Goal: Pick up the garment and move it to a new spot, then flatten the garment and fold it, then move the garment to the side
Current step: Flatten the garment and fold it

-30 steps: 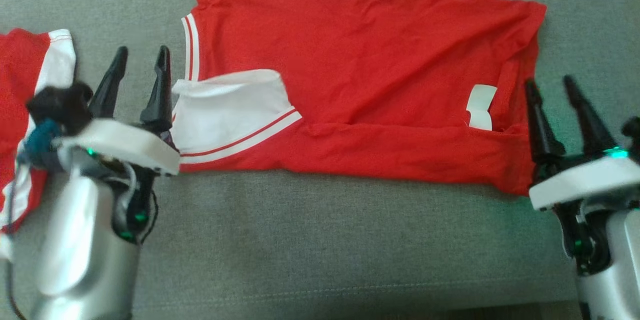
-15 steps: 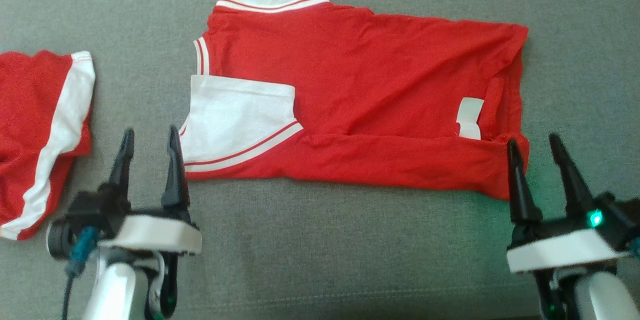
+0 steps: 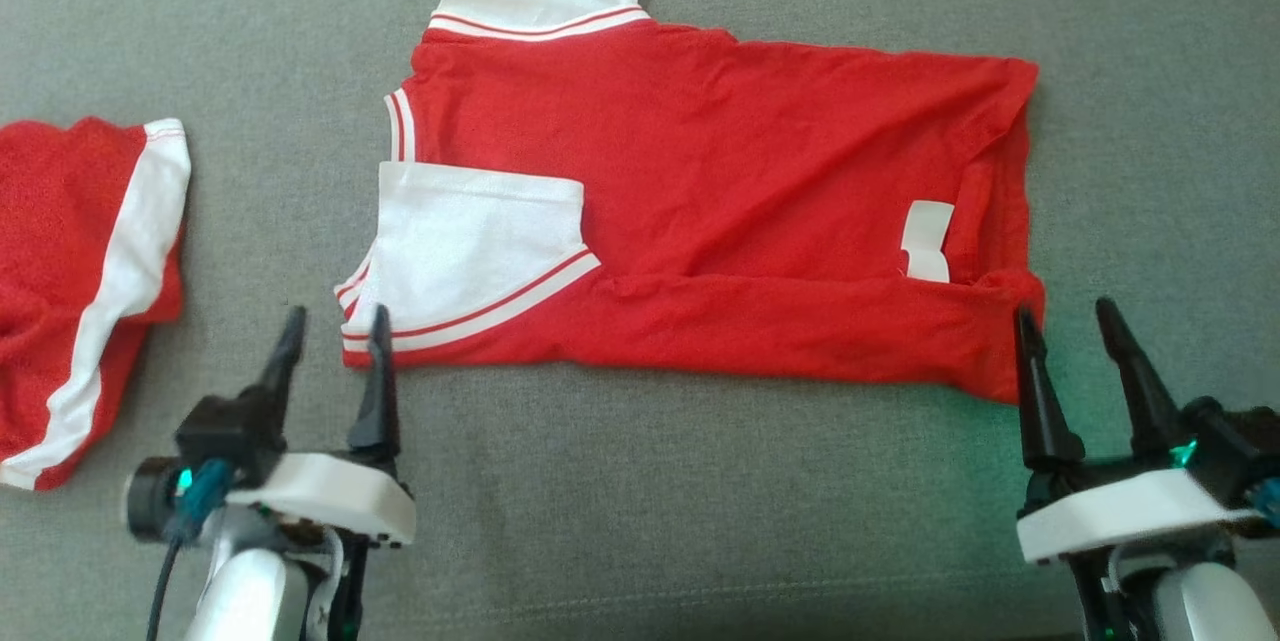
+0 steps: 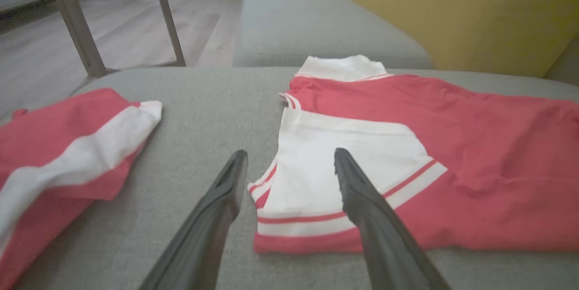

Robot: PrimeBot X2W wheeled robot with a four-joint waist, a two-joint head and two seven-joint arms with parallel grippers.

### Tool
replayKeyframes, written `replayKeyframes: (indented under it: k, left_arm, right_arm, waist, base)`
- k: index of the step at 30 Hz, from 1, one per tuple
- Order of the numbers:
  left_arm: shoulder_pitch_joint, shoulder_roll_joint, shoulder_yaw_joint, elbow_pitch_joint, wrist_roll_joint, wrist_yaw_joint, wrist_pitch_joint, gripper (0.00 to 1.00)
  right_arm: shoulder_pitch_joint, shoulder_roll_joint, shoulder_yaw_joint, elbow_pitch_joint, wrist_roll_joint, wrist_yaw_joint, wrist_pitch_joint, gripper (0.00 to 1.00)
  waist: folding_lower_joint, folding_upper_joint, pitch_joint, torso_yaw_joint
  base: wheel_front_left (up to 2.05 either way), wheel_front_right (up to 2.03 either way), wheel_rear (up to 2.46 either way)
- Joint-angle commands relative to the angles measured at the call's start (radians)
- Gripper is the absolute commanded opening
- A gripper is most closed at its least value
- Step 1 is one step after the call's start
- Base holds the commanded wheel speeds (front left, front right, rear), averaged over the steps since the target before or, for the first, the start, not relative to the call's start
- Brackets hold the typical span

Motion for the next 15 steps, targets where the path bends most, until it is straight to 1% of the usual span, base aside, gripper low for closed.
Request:
replayKeyframes:
  k: [1, 5, 9, 11, 12, 15]
  left_arm:
    - [-0.056, 0.019, 0.022, 0.002, -0.016, -0.018, 0.029, 1.0]
    - [-0.099, 0.028, 0.025, 0.084, -0.065, -0.056, 0.11, 1.0]
    - [-0.136, 0.036, 0.046, 0.151, -0.115, -0.072, 0.185, 1.0]
    - [-0.151, 0.033, 0.054, 0.179, -0.154, -0.088, 0.234, 1.0]
    - [-0.151, 0.033, 0.054, 0.179, -0.154, -0.088, 0.234, 1.0]
    - [-0.169, 0.033, 0.05, 0.21, -0.189, -0.11, 0.304, 1.0]
  right_arm:
    - [-0.004, -0.008, 0.007, -0.003, 0.0, 0.008, 0.038, 1.0]
    - [-0.017, -0.011, -0.005, 0.046, 0.019, 0.008, 0.134, 1.0]
    - [-0.034, -0.01, -0.016, 0.076, 0.042, 0.008, 0.234, 1.0]
    - [-0.044, -0.008, -0.022, 0.08, 0.051, 0.008, 0.266, 1.0]
    - [-0.044, -0.008, -0.022, 0.08, 0.051, 0.008, 0.266, 1.0]
    - [-0.053, 0.002, -0.032, 0.088, 0.065, 0.008, 0.313, 1.0]
  waist:
    - [0.0, -0.0001, 0.01, -0.001]
    - [0.0, -0.0001, 0.036, -0.006]
    - [0.0, -0.0001, 0.06, -0.011]
    - [0.0, -0.0001, 0.073, -0.011]
    - [0.0, -0.0001, 0.073, -0.011]
    - [0.0, -0.0001, 0.085, -0.006]
  base:
    - [0.0, 0.0, 0.0]
    - [0.0, 0.0, 0.0]
    - [0.0, 0.0, 0.0]
    - [0.0, 0.0, 0.0]
    - [0.0, 0.0, 0.0]
    - [0.0, 0.0, 0.0]
